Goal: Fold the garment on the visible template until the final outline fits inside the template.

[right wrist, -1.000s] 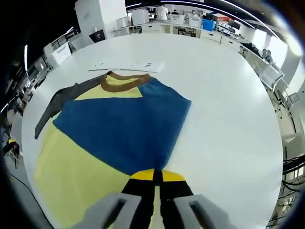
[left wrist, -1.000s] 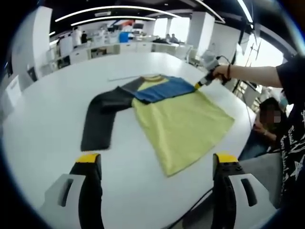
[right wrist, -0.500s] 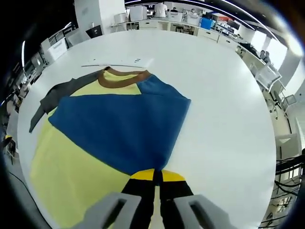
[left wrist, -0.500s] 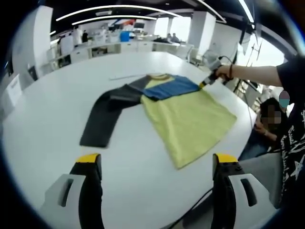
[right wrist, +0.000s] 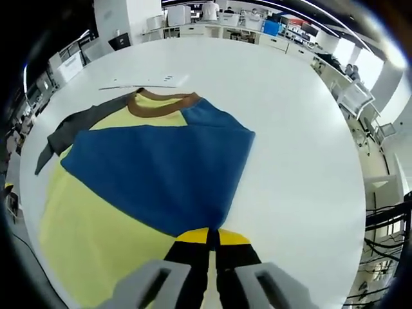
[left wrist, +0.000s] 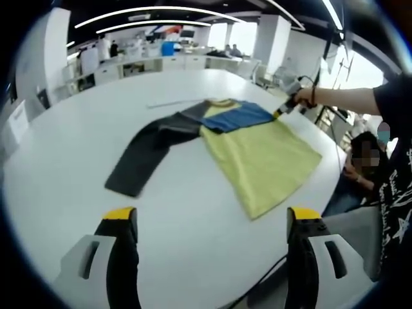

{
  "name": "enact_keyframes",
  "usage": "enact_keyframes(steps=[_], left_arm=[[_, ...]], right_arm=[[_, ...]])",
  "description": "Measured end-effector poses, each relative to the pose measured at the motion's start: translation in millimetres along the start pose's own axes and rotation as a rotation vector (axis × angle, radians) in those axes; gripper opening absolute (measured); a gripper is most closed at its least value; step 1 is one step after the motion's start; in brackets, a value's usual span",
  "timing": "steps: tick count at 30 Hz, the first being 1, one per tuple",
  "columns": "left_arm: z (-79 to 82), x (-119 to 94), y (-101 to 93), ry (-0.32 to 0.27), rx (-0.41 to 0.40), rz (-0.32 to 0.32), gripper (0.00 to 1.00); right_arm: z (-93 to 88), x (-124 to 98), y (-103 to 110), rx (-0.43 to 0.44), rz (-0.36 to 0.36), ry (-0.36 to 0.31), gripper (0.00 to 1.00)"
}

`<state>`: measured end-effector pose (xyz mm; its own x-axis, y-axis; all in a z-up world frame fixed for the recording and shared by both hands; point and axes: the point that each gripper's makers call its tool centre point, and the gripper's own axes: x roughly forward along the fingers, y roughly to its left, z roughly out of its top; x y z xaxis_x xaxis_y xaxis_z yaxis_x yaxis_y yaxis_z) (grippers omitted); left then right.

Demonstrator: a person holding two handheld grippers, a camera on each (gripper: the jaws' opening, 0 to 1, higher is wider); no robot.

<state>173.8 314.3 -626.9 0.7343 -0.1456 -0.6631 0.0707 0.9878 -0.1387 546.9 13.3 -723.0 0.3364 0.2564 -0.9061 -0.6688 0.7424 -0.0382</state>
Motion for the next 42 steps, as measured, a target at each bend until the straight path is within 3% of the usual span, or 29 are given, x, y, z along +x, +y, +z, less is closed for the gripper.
enact_keyframes(steps=[29,34,42], left_arm=[[1.8,2,4.7,-0.001,-0.029,0.009,0.89],[3.6,2,5.5,-0.006,-0.031,0.01,0.89],[5.8,4,7.3,-0.008,-0.036,0.014,0.88]], right_arm=[[-4.5,1,-12,0.053,-0.007,-0.024,0.02],[2.9,-4,-22,0.082,-0.045,-0.103,0.22],[19.6,-24,-8,0.052,0.034,-0.214,0.57]])
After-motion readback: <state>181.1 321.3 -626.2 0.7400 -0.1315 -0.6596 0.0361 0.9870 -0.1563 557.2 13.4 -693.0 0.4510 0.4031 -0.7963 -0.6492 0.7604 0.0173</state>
